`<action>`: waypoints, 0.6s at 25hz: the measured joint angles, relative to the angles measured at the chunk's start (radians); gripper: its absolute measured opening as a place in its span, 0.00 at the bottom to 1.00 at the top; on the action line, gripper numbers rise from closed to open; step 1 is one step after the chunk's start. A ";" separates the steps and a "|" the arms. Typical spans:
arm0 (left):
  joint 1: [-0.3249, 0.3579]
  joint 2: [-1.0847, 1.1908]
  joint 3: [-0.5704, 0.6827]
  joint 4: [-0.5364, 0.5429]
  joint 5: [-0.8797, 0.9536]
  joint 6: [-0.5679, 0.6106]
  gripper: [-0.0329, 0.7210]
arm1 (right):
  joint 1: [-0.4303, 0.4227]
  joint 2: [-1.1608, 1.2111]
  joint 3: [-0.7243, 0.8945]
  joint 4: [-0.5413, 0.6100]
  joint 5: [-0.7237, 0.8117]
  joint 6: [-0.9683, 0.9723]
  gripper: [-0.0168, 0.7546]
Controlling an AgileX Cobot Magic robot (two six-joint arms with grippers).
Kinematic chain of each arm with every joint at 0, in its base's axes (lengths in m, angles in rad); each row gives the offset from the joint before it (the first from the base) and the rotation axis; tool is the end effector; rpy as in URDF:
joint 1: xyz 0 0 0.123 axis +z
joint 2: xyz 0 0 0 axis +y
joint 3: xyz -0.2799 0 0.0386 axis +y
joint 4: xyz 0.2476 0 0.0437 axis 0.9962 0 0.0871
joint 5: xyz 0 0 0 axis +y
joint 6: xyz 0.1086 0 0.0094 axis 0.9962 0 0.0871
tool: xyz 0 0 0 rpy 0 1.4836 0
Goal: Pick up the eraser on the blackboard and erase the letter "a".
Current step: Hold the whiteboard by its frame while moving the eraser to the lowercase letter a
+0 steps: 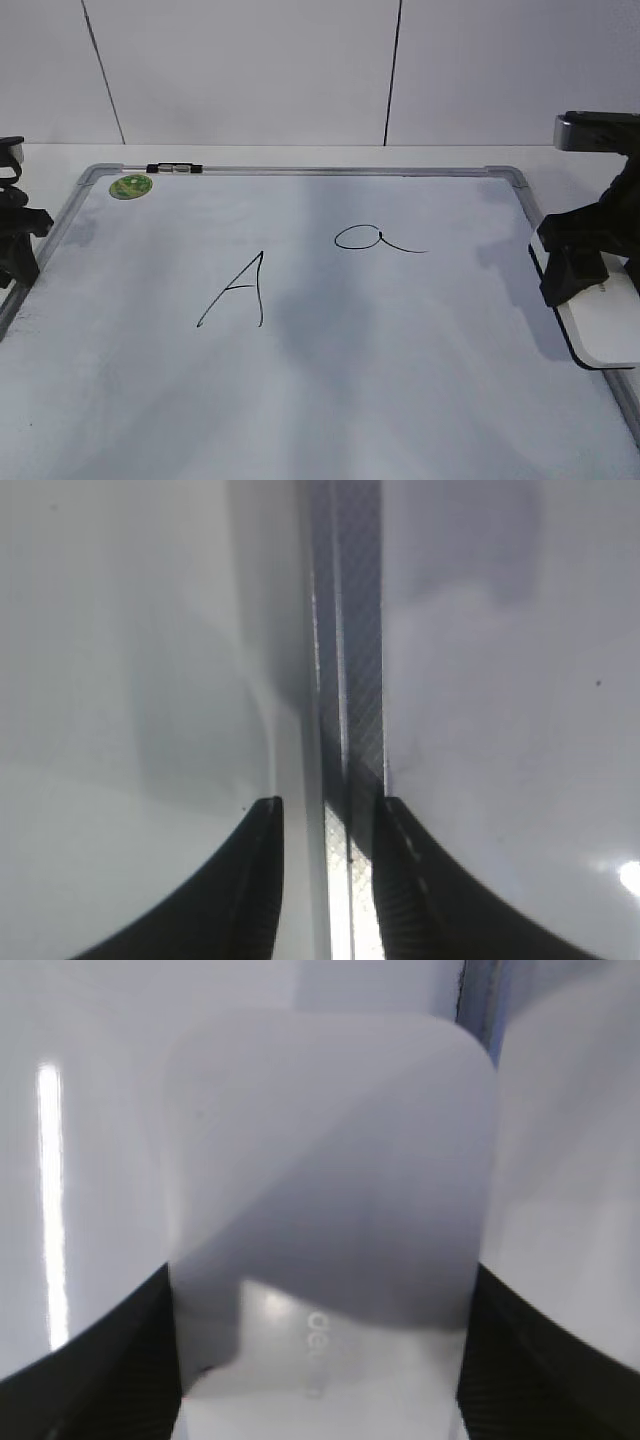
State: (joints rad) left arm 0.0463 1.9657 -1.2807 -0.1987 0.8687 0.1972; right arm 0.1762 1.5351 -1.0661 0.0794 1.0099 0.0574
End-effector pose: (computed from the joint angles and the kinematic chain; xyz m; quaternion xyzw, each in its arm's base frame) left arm 0.3752 0.0009 0.1366 0.0151 0.9954 -0.0721 0.0611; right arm 0.2829 0.0578 0.2242 -0.0411 0.9945 0.0455 0.0846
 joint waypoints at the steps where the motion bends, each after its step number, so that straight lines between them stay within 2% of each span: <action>1: 0.000 0.002 0.000 -0.002 0.000 0.002 0.35 | 0.000 0.000 0.000 0.000 0.000 0.000 0.76; 5: 0.000 0.004 -0.002 -0.004 -0.002 0.002 0.34 | 0.000 0.000 0.000 0.000 -0.006 0.000 0.76; 15: 0.000 0.010 -0.006 -0.013 -0.002 0.002 0.13 | 0.000 0.000 0.000 0.000 -0.011 0.000 0.76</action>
State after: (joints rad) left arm 0.0463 1.9762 -1.2864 -0.2116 0.8662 0.1988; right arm 0.1762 1.5351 -1.0661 0.0794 0.9986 0.0574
